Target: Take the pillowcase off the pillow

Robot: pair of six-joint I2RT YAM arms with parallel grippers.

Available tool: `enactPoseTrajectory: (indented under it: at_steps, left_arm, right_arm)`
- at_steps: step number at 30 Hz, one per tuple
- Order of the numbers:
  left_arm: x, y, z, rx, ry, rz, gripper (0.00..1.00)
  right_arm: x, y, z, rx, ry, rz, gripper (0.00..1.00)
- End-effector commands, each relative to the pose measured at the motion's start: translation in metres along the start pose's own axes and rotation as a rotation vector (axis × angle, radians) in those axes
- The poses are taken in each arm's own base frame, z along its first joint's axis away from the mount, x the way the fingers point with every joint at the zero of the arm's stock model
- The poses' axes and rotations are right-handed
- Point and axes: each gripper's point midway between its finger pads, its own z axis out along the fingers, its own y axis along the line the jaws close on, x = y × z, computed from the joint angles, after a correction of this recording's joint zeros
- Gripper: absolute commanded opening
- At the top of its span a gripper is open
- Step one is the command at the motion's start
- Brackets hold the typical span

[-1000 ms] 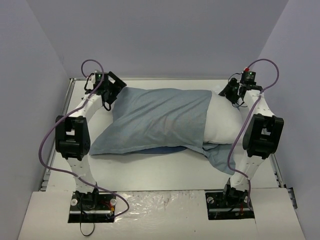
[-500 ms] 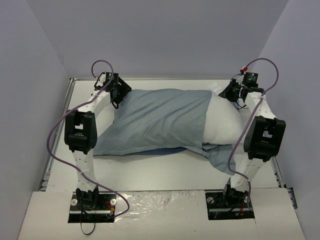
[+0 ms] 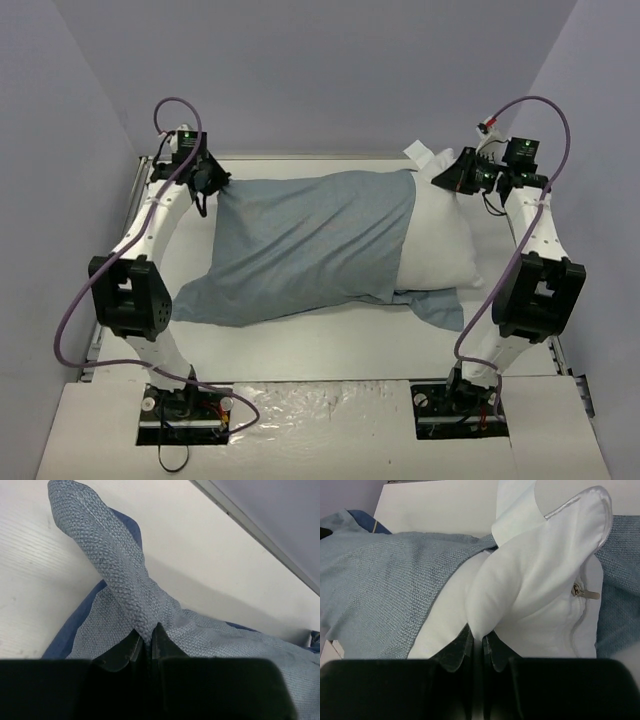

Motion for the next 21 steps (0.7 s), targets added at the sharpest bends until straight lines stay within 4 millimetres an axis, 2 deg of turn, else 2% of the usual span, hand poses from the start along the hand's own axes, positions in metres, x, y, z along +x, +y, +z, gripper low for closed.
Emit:
enactPoseTrajectory:
  at_steps: [1,3,4,7,10,15,21]
  left_arm:
    - [-0.059,0.029,-0.056,-0.045,-0.183,0.004,0.02]
    - [-0.063,0.039,-0.073,-0.046,-0.21,-0.012,0.02]
    - [-0.073,0.054,-0.079,-0.068,-0.233,-0.039,0.02]
    - [-0.08,0.07,-0.098,-0.065,-0.276,-0.084,0.02]
    - [-0.08,0.081,-0.112,-0.054,-0.303,-0.122,0.02]
    - [-0.092,0.109,-0.14,-0.068,-0.375,-0.189,0.02]
    - [-0.095,0.147,-0.157,-0.115,-0.397,-0.236,0.02]
  right_arm:
    - [-0.054,0.055,-0.048,-0.064,-0.151,-0.255,0.0]
    - [-0.058,0.058,-0.058,-0.053,-0.174,-0.271,0.0]
    - [-0.062,0.059,-0.067,-0.041,-0.193,-0.28,0.0]
    - [-0.059,0.053,-0.075,-0.035,-0.2,-0.267,0.0]
    - [-0.053,0.037,-0.084,-0.01,-0.203,-0.232,0.0]
    - [-0.045,0.015,-0.102,0.071,-0.22,-0.275,0.0]
    - [-0.025,-0.012,-0.116,0.156,-0.213,-0.29,0.0]
